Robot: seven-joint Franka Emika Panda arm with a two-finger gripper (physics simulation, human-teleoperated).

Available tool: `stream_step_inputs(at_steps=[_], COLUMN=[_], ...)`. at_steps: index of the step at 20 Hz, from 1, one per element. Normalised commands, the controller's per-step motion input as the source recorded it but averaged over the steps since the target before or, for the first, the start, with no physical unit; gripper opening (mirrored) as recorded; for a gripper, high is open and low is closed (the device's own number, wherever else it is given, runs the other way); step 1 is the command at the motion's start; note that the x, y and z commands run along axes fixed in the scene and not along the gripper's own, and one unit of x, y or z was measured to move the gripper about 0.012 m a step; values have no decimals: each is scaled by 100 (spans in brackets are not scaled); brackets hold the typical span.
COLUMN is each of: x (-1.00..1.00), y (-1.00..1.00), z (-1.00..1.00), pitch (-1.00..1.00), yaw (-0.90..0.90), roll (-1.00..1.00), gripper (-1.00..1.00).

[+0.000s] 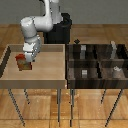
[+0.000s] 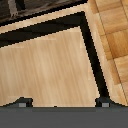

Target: Place the box of cereal into the appropriate compartment.

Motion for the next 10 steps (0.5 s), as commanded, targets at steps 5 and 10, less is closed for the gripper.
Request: stream_step_inputs(at_steps=[5,10], x=[0,0], y=[-100,-80], z=[0,0], pitch=[0,0], yaw=[0,0], roll=[0,0], gripper=[100,100])
